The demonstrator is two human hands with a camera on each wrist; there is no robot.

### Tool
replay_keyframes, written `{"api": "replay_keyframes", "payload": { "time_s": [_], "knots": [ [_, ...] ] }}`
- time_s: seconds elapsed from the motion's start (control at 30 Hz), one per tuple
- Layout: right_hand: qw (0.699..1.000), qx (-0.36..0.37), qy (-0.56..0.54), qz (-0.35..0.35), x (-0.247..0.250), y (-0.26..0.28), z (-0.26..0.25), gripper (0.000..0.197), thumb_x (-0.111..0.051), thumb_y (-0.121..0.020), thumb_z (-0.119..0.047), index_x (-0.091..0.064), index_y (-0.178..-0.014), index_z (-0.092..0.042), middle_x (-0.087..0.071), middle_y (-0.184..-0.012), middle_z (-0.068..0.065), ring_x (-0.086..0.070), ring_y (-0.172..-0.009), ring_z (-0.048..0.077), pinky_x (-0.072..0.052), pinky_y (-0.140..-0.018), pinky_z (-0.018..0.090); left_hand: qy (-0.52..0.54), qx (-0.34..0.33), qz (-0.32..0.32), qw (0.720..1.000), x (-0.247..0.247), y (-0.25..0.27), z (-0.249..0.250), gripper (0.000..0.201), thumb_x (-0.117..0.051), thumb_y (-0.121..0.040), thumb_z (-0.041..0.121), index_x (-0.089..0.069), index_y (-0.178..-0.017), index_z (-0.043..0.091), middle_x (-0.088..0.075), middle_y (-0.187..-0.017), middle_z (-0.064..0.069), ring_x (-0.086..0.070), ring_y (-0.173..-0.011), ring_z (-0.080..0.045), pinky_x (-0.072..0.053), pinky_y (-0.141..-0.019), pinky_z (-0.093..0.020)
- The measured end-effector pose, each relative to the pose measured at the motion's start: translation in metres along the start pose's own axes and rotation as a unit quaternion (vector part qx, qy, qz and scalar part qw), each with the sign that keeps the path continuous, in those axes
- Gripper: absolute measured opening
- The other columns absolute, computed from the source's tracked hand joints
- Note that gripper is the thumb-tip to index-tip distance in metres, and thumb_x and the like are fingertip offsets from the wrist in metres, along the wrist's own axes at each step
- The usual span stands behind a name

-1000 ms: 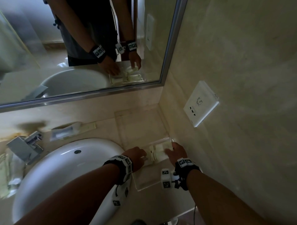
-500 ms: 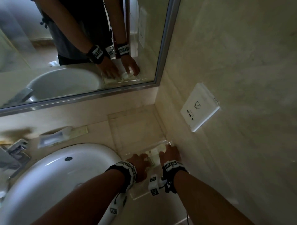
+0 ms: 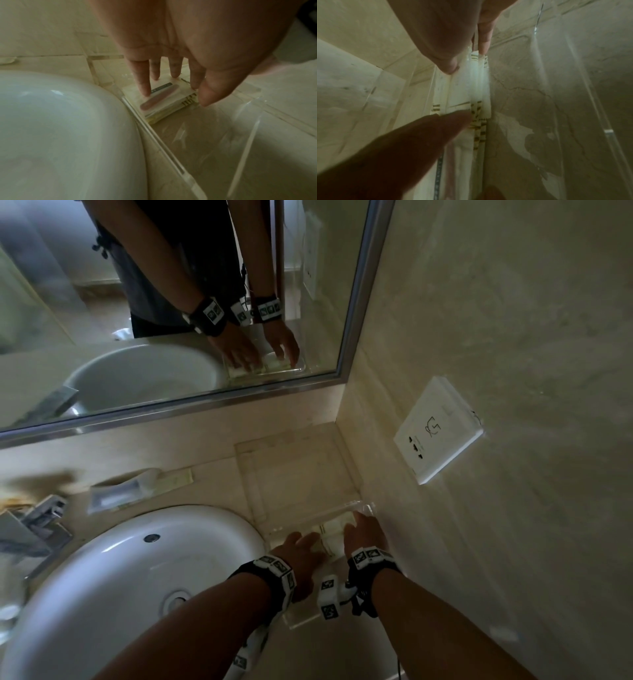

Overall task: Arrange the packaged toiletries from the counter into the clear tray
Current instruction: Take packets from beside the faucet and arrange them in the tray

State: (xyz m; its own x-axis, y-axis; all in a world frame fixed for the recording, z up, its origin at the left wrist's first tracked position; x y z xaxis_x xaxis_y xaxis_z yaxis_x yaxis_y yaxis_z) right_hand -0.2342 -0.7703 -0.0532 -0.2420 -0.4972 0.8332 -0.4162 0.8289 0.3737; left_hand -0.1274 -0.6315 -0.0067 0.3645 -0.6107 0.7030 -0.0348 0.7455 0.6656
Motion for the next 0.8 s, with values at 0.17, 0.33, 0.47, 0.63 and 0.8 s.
{"api": "replay_keyframes", "payload": {
  "time_s": [0.17,0.33,0.47,0.63,0.8],
  "knots": [
    [1.000,-0.019,-0.005,-0.011,-0.005,-0.004,0.000,0.055,-0.034,-0.102,-0.040,-0.024,-0.155,-0.029,-0.028,-0.160,0.000,-0.035,-0.140,0.019,-0.024,-0.114,0.032,-0.005,-0.014,0.007,1.000,0.001,0.004,0.003,0.074,-0.056,-0.090,0.028,-0.017,-0.153,0.037,0.006,-0.163,0.003,0.002,-0.149,-0.036,-0.027,-0.115,-0.050],
    [1.000,0.012,0.011,-0.022,-0.003,-0.006,0.001,0.044,-0.035,-0.104,-0.037,-0.047,-0.143,-0.021,-0.055,-0.138,0.002,-0.054,-0.112,0.017,-0.036,-0.095,0.028,-0.009,-0.012,0.020,1.000,-0.001,0.005,0.002,0.072,-0.052,-0.092,0.031,-0.013,-0.153,0.038,0.004,-0.163,0.004,0.003,-0.149,-0.035,-0.027,-0.116,-0.050],
    [1.000,-0.002,-0.004,-0.018,0.006,0.006,-0.001,0.045,-0.028,-0.104,-0.044,-0.049,-0.140,-0.026,-0.056,-0.134,-0.002,-0.054,-0.110,0.018,-0.039,-0.098,0.030,-0.010,-0.003,0.012,1.000,-0.003,0.000,0.000,0.072,-0.052,-0.091,0.034,-0.013,-0.151,0.041,0.004,-0.162,0.005,0.003,-0.149,-0.035,-0.027,-0.115,-0.051],
    [0.999,-0.023,-0.012,-0.029,0.022,0.004,-0.005,0.057,-0.039,-0.101,-0.042,-0.030,-0.153,-0.020,-0.029,-0.160,0.003,-0.035,-0.142,0.024,-0.029,-0.113,0.035,0.000,0.007,-0.003,1.000,0.008,0.004,0.002,0.075,-0.054,-0.090,0.032,-0.012,-0.152,0.041,0.008,-0.163,0.005,0.005,-0.149,-0.033,-0.022,-0.118,-0.050],
    [0.999,-0.031,-0.012,-0.033,0.029,0.008,-0.013,0.065,-0.046,-0.098,-0.044,-0.026,-0.153,-0.017,-0.036,-0.156,0.006,-0.039,-0.140,0.025,-0.033,-0.111,0.038,0.007,0.026,0.006,1.000,0.016,0.017,-0.004,0.071,-0.050,-0.093,0.035,-0.012,-0.153,0.037,0.008,-0.163,0.004,0.003,-0.149,-0.032,-0.019,-0.119,-0.050]
  ]
}}
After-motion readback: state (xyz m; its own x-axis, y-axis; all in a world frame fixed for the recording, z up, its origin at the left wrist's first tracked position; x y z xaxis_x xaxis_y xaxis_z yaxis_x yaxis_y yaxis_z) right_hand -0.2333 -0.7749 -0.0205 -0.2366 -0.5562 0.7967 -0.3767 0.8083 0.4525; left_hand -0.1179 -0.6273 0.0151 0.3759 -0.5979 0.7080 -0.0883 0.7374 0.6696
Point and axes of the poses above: each hand's wrist, its own y-axis away from the middle knuckle, its own x-axis out of the back of the hand, z = x × y, the point moved 2 cm from there along -y, towards the middle knuckle
